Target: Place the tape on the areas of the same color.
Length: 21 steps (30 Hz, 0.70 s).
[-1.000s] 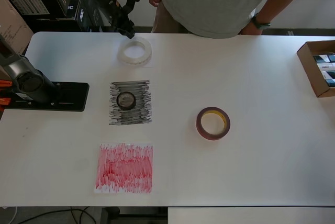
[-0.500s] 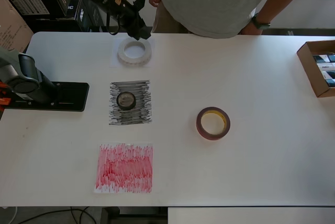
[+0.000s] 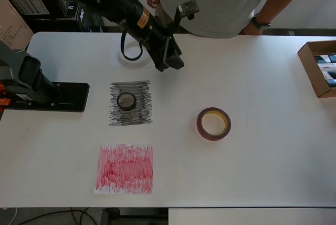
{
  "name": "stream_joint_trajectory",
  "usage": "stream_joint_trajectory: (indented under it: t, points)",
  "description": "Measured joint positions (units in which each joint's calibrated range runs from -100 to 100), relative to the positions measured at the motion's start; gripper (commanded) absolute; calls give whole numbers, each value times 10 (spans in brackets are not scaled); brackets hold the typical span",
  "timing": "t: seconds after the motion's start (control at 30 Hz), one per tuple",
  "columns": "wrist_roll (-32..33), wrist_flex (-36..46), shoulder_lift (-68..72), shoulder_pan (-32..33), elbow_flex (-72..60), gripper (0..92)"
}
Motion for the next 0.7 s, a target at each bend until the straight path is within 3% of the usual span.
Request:
stream_joint_trajectory:
  t: [0.37, 0.7]
  points:
    - [34, 54, 169, -80, -188, 453]
    - [76, 235, 306, -84, -337, 453]
